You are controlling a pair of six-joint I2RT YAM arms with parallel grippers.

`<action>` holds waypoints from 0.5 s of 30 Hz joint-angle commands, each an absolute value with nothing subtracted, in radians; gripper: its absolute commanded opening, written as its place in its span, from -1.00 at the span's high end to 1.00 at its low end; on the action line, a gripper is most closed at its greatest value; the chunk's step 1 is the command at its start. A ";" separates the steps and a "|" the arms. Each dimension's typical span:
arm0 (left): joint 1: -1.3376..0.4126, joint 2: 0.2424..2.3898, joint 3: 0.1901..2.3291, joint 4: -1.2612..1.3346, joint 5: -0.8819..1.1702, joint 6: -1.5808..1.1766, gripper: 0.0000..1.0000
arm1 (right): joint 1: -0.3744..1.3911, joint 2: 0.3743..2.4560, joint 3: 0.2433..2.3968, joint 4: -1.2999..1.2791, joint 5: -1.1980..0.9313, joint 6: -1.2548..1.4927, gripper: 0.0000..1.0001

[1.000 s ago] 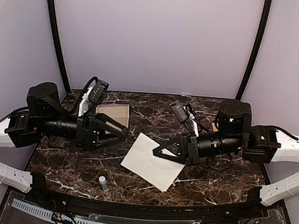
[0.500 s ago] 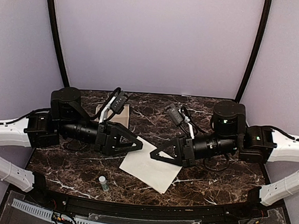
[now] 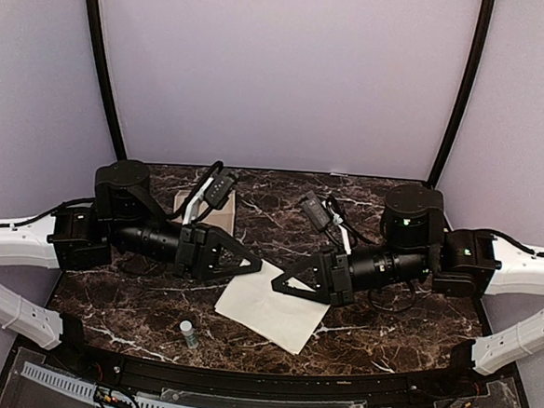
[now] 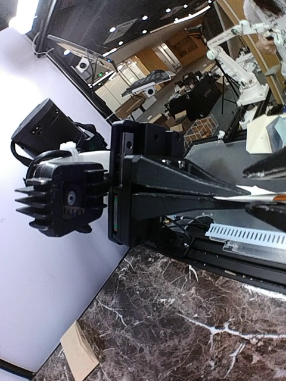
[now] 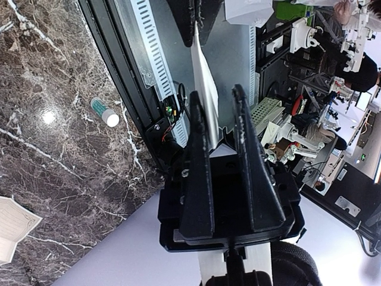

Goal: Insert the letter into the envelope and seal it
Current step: Fold the letter.

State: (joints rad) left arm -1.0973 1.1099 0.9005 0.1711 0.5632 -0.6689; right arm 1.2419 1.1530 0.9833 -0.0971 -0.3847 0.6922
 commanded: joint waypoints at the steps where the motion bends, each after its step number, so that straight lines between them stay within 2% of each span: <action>1: -1.095 1.110 0.894 0.184 0.567 -0.657 0.82 | 1.248 1.154 1.004 -0.050 -0.389 0.683 1.00; 2: -1.095 1.110 0.894 0.183 0.566 -0.656 0.93 | 1.249 1.152 1.005 -0.048 -0.388 0.683 0.97; 3: -1.095 1.110 0.894 0.183 0.567 -0.655 0.99 | 1.248 1.151 1.005 -0.043 -0.387 0.683 0.79; 4: -1.095 1.112 0.892 0.183 0.567 -0.655 1.00 | 1.248 1.151 1.005 -0.038 -0.389 0.682 0.66; 8: -1.096 1.112 0.893 0.184 0.568 -0.652 1.00 | 1.248 1.153 1.009 -0.022 -0.392 0.677 0.38; 11: -1.096 1.113 0.896 0.184 0.571 -0.650 1.00 | 1.248 1.153 1.009 -0.014 -0.386 0.675 0.38; 15: -1.095 1.111 0.897 0.181 0.571 -0.645 1.00 | 1.248 1.148 1.005 -0.016 -0.368 0.676 0.69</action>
State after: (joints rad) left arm -1.0973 1.1152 0.9001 0.1703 0.5606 -0.6621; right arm 1.2419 1.1530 0.9852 -0.0631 -0.3847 0.6807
